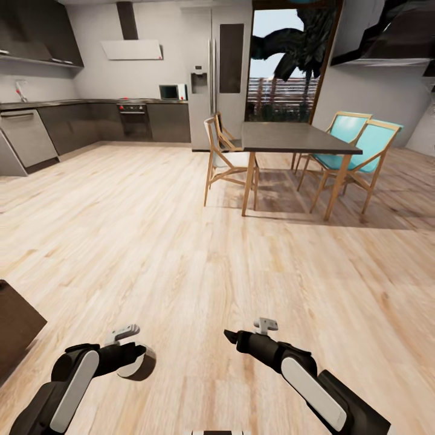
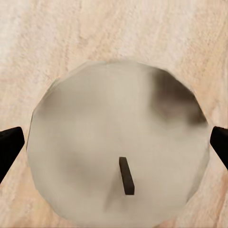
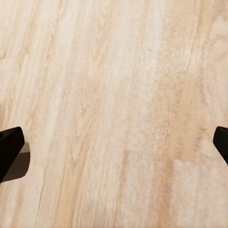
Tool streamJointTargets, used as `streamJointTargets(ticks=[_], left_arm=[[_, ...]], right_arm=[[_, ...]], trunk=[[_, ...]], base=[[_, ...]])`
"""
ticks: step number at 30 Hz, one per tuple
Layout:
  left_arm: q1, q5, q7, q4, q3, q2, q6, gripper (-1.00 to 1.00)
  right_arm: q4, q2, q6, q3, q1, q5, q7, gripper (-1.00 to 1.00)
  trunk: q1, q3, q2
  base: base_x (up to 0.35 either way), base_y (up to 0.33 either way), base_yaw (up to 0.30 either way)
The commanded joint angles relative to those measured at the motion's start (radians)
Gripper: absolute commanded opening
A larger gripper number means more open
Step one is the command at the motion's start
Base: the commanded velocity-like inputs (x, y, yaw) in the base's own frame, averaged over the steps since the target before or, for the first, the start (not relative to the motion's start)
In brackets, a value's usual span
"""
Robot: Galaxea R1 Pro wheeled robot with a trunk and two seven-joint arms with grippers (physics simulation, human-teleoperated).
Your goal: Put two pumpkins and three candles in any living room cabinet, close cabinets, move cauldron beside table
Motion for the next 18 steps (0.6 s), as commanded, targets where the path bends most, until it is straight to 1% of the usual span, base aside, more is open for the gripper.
streamJointTargets(ticks=[1, 5, 6, 9, 11, 12, 13, 14, 16, 18], left_arm=[[0.000, 0.013, 0.015, -0.001, 0.000, -0.001, 0.003, -1.00], [0.000, 0.013, 0.020, -0.001, 0.000, -0.001, 0.002, -1.00], [0.000, 0.013, 0.020, -0.001, 0.000, -0.001, 0.002, -1.00], [0.000, 0.013, 0.022, -0.001, -0.001, -0.001, 0.002, -1.00], [0.000, 0.013, 0.024, -0.001, -0.001, -0.001, 0.002, -1.00], [0.000, 0.013, 0.031, -0.001, -0.001, -0.001, 0.001, -1.00], [0.000, 0.013, 0.042, -0.001, -0.002, -0.002, 0.001, -1.00], [0.000, 0.014, 0.066, 0.000, -0.002, -0.003, 0.001, -1.00], [0.000, 0.014, 0.107, -0.001, -0.002, -0.017, 0.001, -1.00], [0.000, 0.015, 0.117, -0.001, -0.002, -0.022, 0.002, -1.00]], right_arm=[[-0.001, -0.001, 0.000, 0.002, -0.001, -0.009, -0.011, 1.00], [0.001, -0.001, 0.001, -0.001, -0.001, -0.011, -0.014, 1.00], [0.000, -0.001, 0.001, -0.006, -0.001, -0.011, -0.015, 1.00], [-0.002, -0.002, 0.003, -0.040, -0.001, -0.011, -0.017, 1.00], [-0.002, -0.001, 0.004, -0.048, -0.001, -0.012, -0.046, 1.00], [-0.002, 0.002, 0.005, -0.051, -0.001, -0.013, -0.083, 1.00], [-0.002, 0.003, 0.005, -0.052, -0.001, -0.013, -0.105, 1.00], [-0.001, 0.005, 0.005, -0.053, -0.001, -0.013, -0.131, 1.00], [0.000, 0.006, 0.005, -0.055, -0.001, -0.013, -0.153, 1.00], [0.001, 0.002, 0.005, -0.056, -0.001, -0.014, -0.158, 1.00]], trunk=[[-0.001, 0.003, 0.000], [-0.002, 0.019, 0.001], [-0.003, 0.022, 0.001], [-0.004, 0.034, 0.002], [-0.005, 0.042, 0.002], [-0.006, 0.046, 0.003], [-0.010, 0.049, 0.010], [-0.014, 0.052, 0.017], [-0.017, 0.054, 0.024], [-0.017, 0.052, 0.024]], base=[[0.000, 0.000, 0.000], [0.000, 0.000, 0.000], [0.000, 0.000, 0.000], [0.000, 0.000, 0.000], [0.000, 0.000, 0.000], [0.000, 0.000, 0.000], [0.000, 0.000, 0.000], [0.000, 0.000, 0.000], [0.000, 0.000, -0.065], [0.000, 0.000, -0.169]])
